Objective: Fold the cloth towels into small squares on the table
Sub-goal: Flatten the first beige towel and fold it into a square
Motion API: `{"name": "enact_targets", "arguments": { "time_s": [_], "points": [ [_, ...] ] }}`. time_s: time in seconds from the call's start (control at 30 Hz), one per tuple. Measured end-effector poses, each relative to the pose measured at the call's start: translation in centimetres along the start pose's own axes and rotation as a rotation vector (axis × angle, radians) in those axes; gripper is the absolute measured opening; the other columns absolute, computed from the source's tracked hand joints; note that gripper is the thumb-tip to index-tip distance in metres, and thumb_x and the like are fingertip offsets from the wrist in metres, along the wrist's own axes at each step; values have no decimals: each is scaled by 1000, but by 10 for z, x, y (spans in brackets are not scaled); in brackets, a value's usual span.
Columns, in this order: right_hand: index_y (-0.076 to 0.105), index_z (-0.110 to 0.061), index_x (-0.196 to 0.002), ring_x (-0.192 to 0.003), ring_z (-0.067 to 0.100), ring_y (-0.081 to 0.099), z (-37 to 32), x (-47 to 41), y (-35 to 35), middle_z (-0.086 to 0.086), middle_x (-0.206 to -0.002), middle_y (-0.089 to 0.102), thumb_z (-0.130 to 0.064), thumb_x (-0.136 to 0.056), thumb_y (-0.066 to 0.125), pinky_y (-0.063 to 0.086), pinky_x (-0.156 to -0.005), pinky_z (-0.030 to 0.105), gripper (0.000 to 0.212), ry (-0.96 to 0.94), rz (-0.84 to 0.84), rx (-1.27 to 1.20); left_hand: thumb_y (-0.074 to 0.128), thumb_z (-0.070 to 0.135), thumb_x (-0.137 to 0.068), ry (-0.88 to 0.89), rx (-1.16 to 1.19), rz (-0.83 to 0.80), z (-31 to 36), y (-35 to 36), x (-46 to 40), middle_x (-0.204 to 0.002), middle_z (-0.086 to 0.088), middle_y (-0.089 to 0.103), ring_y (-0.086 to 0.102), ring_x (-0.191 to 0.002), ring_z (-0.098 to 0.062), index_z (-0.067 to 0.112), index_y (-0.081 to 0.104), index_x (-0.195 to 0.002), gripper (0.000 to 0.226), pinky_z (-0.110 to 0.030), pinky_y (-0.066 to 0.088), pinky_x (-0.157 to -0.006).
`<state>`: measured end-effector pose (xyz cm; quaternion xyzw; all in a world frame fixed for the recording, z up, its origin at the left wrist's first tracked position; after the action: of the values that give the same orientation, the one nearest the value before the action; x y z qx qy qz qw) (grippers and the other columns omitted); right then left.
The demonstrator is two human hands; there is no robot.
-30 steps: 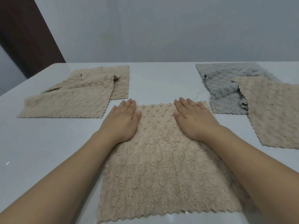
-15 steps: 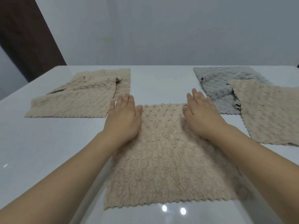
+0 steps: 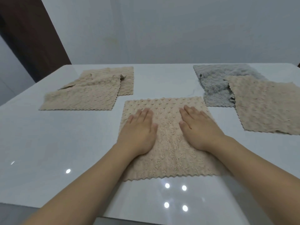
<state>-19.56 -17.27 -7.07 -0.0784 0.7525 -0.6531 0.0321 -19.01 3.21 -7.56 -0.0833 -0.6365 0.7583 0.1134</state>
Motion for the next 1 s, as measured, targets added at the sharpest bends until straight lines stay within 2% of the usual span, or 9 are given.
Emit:
{"name": "enact_targets", "arguments": {
  "time_s": [0.17, 0.3, 0.37, 0.43, 0.5, 0.63, 1.0],
  "points": [
    [-1, -21, -155, -148, 15, -10, 21, 10, -4, -2, -162, -10, -39, -102, 10, -5, -120, 38, 57, 121, -18, 2, 12, 44, -105, -65, 13, -32, -31, -5, 10, -166, 4, -6, -8, -152, -11, 19, 0, -159, 61, -33, -6, -122],
    [-1, -11, -154, -148, 20, -11, 21, 17, -11, 5, -162, -10, -38, -102, 11, -5, -120, 41, 60, 235, -5, 38, 12, 43, -105, -94, -68, -11, -25, -13, 12, -167, -4, -2, -7, -152, -18, 11, 2, -158, 63, -39, -9, -122],
    [3, -9, -154, -148, 20, -8, 6, 24, -16, 8, -162, -8, -36, -102, 13, -4, -120, 40, 60, 190, 72, -7, 14, 41, -105, -79, -36, 68, -3, -20, 16, -166, -7, -1, -5, -153, -21, 8, 4, -158, 62, -40, -9, -123],
    [4, -10, -154, -148, 18, -7, -13, 34, -19, 6, -162, -6, -35, -103, 17, -2, -121, 37, 59, 62, 117, -107, 17, 38, -106, -4, 42, 135, 28, -22, 26, -166, -7, -1, -6, -153, -21, 8, 4, -158, 62, -39, -7, -123],
    [6, -11, -155, -148, 15, -5, -25, 47, -15, 3, -162, -4, -35, -104, 20, 0, -121, 36, 58, -19, 110, -172, 19, 37, -106, 66, 79, 132, 50, -13, 39, -166, -7, -3, -7, -152, -21, 8, 3, -158, 61, -38, -7, -123],
    [6, -13, -155, -148, 14, -3, -20, 61, 9, 2, -162, -1, -38, -103, 16, -4, -120, 35, 59, 41, 73, -62, 17, 40, -106, 44, 38, 42, 46, 11, 57, -166, -3, -4, -8, -152, -18, 12, 0, -158, 61, -37, -8, -122],
    [0, -20, -155, -148, 10, -8, 8, 78, 10, -5, -162, -6, -41, -102, 10, -4, -120, 34, 58, 69, 36, -4, 12, 44, -105, -18, -1, 31, 5, 5, 73, -166, 4, -4, -7, -152, -12, 18, 1, -159, 61, -34, -5, -123]
  ]
}}
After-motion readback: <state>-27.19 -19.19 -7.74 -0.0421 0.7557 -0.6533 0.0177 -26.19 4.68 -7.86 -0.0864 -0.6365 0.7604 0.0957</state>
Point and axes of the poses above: each hand's wrist, its own x-axis away from the middle knuckle, its own y-axis out of the palm, z = x × y, the point moved 1 cm from there along -x, towards the middle knuckle
